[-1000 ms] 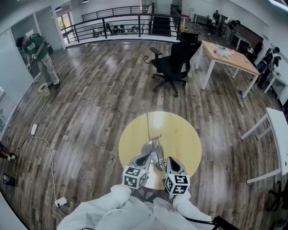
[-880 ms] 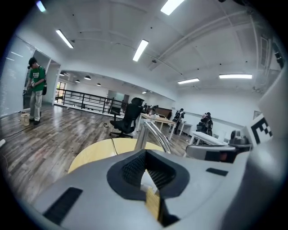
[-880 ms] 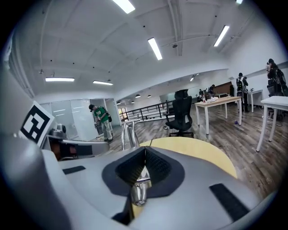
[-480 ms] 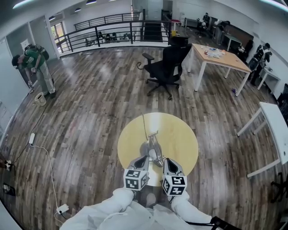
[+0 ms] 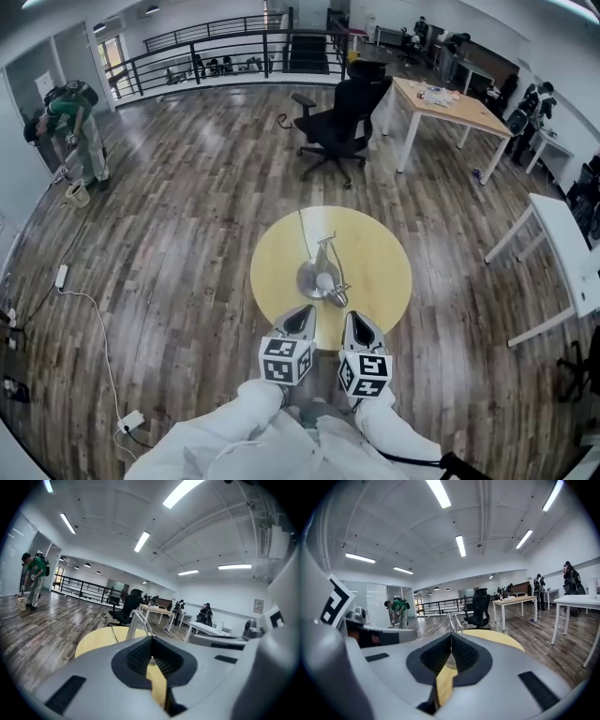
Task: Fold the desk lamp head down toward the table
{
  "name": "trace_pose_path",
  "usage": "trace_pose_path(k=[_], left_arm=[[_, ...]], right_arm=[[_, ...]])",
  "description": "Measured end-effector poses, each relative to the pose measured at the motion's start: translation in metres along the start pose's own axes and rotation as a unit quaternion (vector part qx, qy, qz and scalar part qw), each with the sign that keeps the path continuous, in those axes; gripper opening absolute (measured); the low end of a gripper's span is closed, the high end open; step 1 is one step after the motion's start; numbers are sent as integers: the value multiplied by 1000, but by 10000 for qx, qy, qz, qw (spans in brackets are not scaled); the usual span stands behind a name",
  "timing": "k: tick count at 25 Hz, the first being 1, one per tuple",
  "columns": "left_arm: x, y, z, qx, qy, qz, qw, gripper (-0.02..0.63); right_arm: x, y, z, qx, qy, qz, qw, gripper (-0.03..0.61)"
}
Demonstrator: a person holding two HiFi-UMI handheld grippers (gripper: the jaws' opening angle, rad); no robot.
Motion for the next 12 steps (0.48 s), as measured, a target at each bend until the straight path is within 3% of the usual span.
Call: trace_pose_path(k=[5, 9, 12], left_arm=[[6, -8, -22, -122, 91, 68, 9999, 0], [3, -12, -28, -167, -6, 214, 9996, 0], [7, -12, -33, -183, 59, 96, 9998, 0]], right_arm=[[2, 12, -16, -107, -14, -352, 9993, 14], [-1, 11, -24, -151, -111, -281, 9994, 14], [2, 15, -30, -190, -10, -383, 9991, 12]])
Point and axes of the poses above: the fingertips, and each gripper's own axes: z forward along the fingers, y to its left, x out of its underside, the point moved 6 cm from there along -z, backward along the fingers, and after that the axes turned 8 degrees about z, right-handed, at the moved point
